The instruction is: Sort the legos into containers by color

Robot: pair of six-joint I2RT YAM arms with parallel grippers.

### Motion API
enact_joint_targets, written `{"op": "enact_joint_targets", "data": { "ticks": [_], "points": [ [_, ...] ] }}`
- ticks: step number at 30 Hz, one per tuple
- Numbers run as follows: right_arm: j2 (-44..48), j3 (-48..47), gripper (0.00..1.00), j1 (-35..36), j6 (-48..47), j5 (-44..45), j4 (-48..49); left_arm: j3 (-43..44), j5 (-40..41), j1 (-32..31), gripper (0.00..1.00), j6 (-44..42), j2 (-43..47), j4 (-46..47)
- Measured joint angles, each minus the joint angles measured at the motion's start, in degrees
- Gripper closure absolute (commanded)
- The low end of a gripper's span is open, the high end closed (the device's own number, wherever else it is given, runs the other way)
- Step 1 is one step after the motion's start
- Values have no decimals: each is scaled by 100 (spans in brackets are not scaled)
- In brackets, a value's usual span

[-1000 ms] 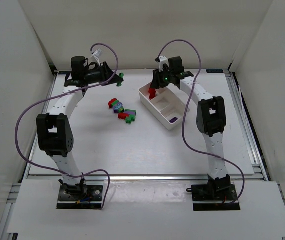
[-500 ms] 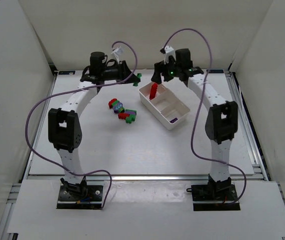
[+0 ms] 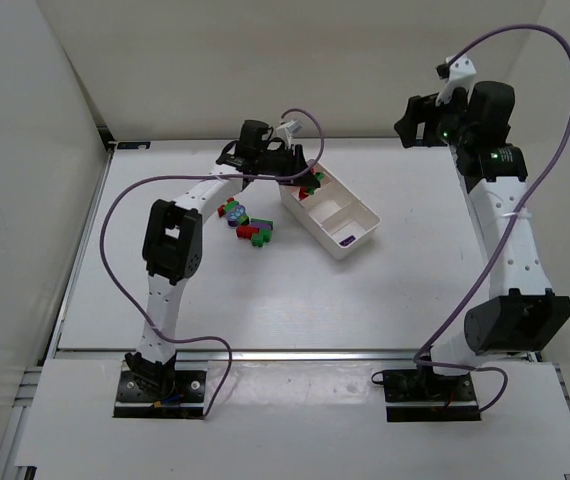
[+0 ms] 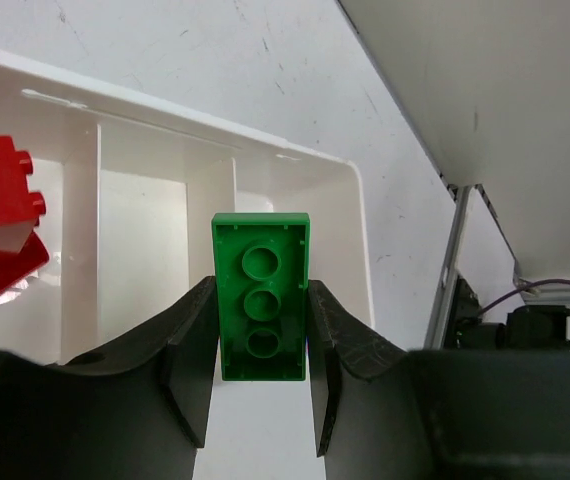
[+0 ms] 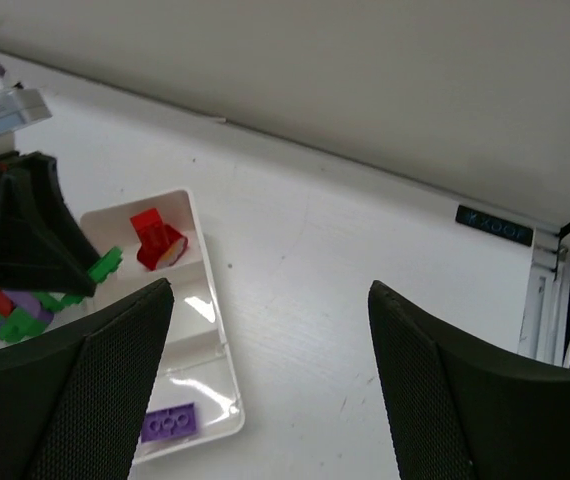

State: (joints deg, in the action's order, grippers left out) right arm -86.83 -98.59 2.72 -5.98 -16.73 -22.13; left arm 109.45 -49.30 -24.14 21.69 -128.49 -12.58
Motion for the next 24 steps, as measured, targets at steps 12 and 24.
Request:
{"op": "enact_joint_targets", "data": {
  "ticks": [12,24],
  "points": [
    [205,619,18,-227,0,120,-664,1071,254,-295,56,-337,-977,-522],
    [221,619,18,-260,105,118,-664,1270,568,-321,5,-623,-1152,-798]
  ]
}}
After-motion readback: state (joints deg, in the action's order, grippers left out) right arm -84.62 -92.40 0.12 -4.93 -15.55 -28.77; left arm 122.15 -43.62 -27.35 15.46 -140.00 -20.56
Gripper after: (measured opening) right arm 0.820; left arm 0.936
